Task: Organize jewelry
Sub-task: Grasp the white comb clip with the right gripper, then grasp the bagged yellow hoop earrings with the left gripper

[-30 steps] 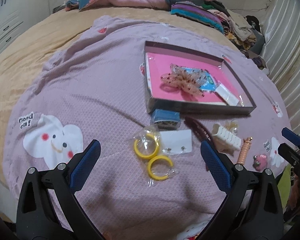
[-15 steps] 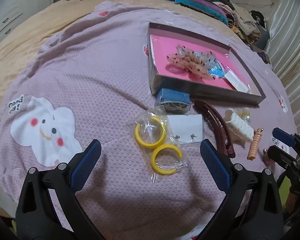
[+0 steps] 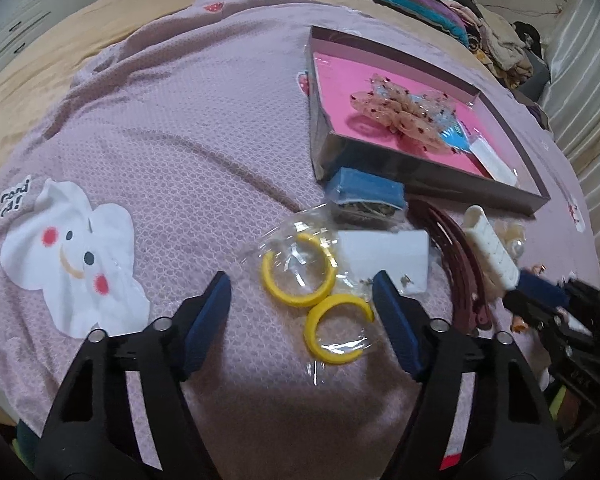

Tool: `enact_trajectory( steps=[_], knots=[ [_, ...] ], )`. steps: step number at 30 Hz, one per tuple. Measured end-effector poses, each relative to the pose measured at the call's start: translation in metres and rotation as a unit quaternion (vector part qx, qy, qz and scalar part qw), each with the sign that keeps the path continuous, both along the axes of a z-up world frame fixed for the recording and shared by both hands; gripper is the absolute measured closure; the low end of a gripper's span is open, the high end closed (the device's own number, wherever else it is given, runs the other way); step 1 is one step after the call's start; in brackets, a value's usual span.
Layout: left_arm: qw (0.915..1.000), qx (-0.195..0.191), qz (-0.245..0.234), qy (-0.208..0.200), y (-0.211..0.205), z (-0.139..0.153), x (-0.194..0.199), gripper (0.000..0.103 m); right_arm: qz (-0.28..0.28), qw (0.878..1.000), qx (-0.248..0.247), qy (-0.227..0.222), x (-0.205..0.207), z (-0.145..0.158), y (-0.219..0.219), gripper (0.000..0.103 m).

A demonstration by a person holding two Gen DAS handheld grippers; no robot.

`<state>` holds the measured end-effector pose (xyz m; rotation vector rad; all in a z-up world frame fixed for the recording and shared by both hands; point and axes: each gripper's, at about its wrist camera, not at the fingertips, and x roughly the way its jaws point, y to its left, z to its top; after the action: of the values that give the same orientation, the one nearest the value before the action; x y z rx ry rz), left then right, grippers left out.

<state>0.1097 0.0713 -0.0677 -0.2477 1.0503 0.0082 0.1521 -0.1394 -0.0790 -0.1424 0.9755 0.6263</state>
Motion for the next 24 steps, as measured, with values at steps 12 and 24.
enact_trajectory(
  steps=[12,24],
  knots=[
    [0.9998,-0.013,0.015,0.006,0.021,-0.004,-0.001,0.058,0.03,0.998,-0.029,-0.035,0.009,-0.008,0.027,0.077],
    [0.9996,-0.023,0.014,0.0,0.023,0.001,-0.006,0.062,0.03,0.998,0.035,-0.036,0.019,0.003,0.027,0.1]
  ],
)
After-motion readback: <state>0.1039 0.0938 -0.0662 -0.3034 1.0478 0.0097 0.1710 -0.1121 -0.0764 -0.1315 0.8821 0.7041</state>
